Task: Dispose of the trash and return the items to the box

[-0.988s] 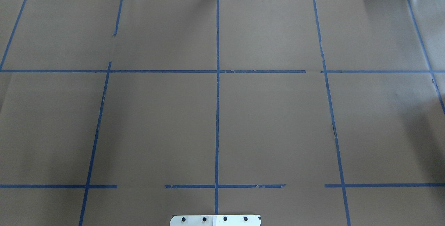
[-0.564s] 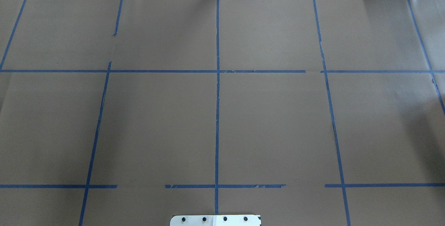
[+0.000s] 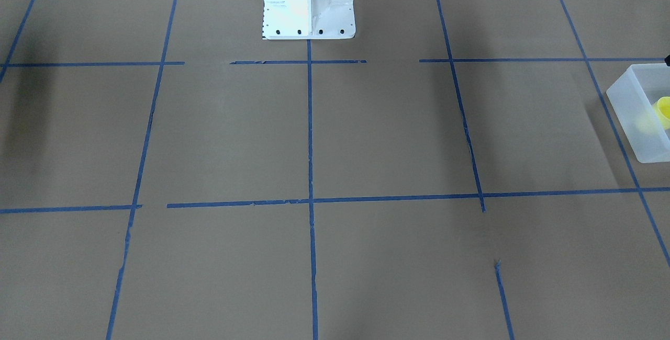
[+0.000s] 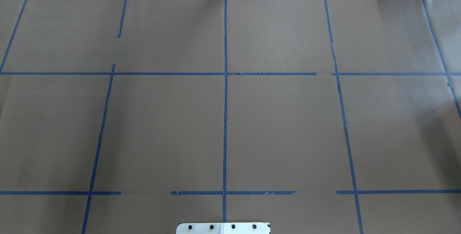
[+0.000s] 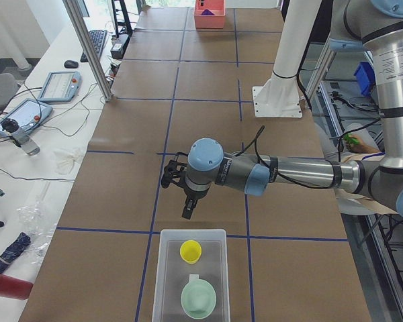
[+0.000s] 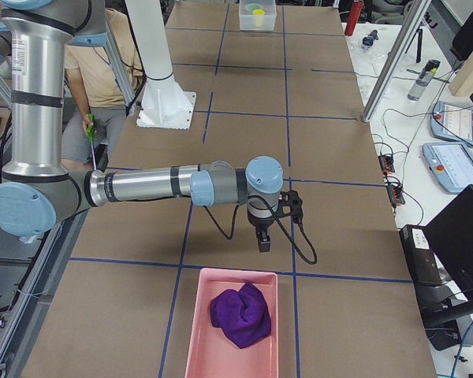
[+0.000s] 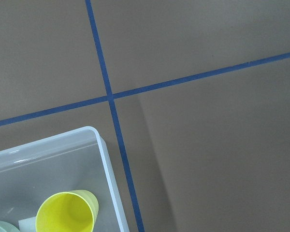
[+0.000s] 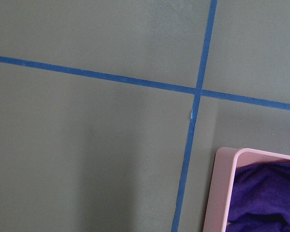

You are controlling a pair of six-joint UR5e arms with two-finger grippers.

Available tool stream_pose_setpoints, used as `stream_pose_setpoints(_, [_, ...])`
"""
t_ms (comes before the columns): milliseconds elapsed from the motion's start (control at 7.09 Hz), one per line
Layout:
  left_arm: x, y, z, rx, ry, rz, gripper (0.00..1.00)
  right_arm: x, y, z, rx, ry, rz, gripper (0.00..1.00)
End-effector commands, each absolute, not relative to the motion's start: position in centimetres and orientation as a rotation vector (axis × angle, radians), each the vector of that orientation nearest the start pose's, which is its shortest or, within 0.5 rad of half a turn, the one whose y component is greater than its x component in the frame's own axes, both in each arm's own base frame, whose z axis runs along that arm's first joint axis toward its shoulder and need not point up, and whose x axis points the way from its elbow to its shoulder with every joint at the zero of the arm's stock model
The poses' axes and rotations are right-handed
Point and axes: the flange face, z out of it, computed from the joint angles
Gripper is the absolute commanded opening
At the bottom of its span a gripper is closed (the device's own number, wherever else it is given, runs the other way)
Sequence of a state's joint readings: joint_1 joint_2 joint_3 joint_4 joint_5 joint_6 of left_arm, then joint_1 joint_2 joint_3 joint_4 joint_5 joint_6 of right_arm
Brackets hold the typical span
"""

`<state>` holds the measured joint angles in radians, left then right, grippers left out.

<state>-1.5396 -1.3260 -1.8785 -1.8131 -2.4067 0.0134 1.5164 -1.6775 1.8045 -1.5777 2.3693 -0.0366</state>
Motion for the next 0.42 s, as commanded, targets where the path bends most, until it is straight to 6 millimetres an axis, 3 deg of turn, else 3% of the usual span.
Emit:
stream_pose_setpoints(0, [-4.73, -40.74, 58.04, 0.289, 0.835, 0.173, 1.00, 3.77, -44.97, 59.43, 0.106, -0.801, -0.134, 1.00])
stream_pose_setpoints(282, [-4.90, -40.71, 57.24, 0.305, 0.836, 0.175, 1.00, 3.78, -44.99, 59.33, 0.111, -0.800, -0.137, 1.00])
